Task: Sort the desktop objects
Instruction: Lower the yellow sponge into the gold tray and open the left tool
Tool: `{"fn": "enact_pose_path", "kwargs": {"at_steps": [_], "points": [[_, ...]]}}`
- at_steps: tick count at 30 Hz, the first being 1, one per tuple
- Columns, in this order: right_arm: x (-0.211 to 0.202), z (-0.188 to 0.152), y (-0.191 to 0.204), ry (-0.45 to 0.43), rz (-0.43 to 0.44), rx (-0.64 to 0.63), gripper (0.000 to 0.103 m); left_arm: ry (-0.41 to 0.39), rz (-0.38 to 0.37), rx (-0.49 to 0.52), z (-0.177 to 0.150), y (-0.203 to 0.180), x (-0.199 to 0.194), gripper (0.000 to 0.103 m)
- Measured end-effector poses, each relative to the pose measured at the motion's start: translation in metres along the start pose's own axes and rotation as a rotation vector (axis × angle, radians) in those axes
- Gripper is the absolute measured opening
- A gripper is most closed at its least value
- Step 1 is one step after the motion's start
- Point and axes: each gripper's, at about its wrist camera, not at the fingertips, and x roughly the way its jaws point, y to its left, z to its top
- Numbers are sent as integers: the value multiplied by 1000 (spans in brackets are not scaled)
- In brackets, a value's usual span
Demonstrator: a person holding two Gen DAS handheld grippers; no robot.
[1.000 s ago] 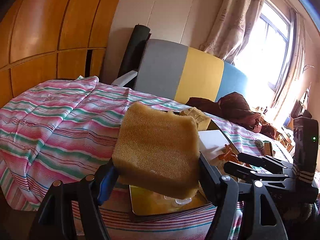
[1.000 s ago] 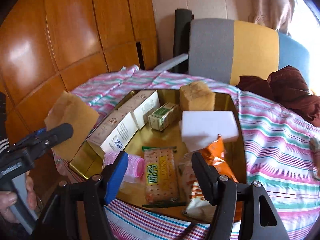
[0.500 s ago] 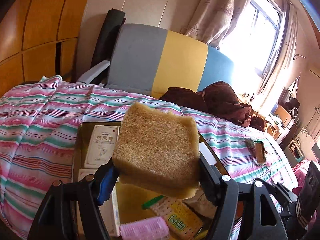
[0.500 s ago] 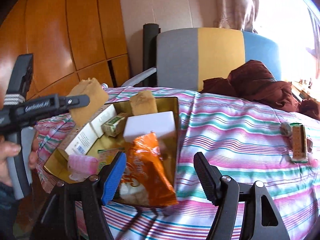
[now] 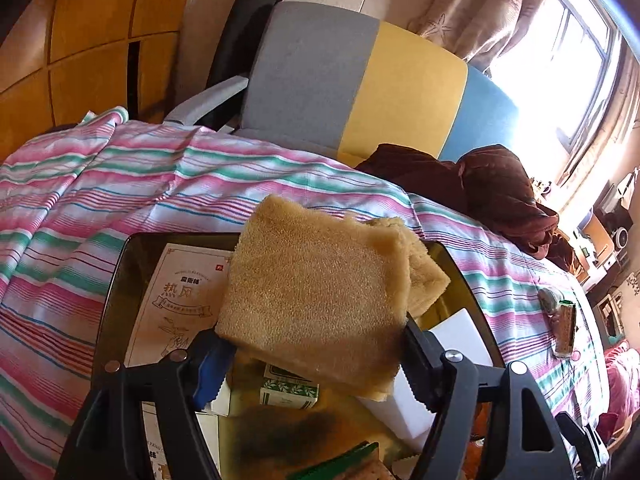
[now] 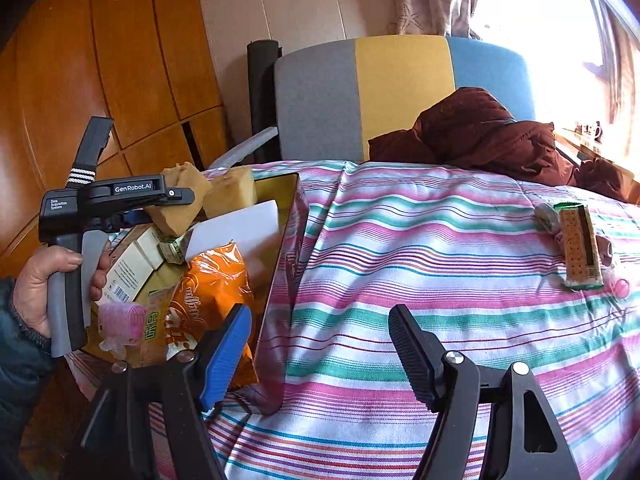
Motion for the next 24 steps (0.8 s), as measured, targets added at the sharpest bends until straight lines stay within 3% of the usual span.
{"fn": "enact_pose_path", "kwargs": {"at_steps": [5,10,17,24], "points": [[-3,-4,-1,0,0,2,72,20,18,-14,1,7,2,79],[-10,-5,-1,-15,-7,-2,74,-47,8,-44,0,8,-19,79],[-19,-9,2,-22,-16,-9,74,10,113,-52,10,5,-2,77],[-25,-12,-1,-26,-28,-1,75,50,114,-41,14,-10,9,77]]}}
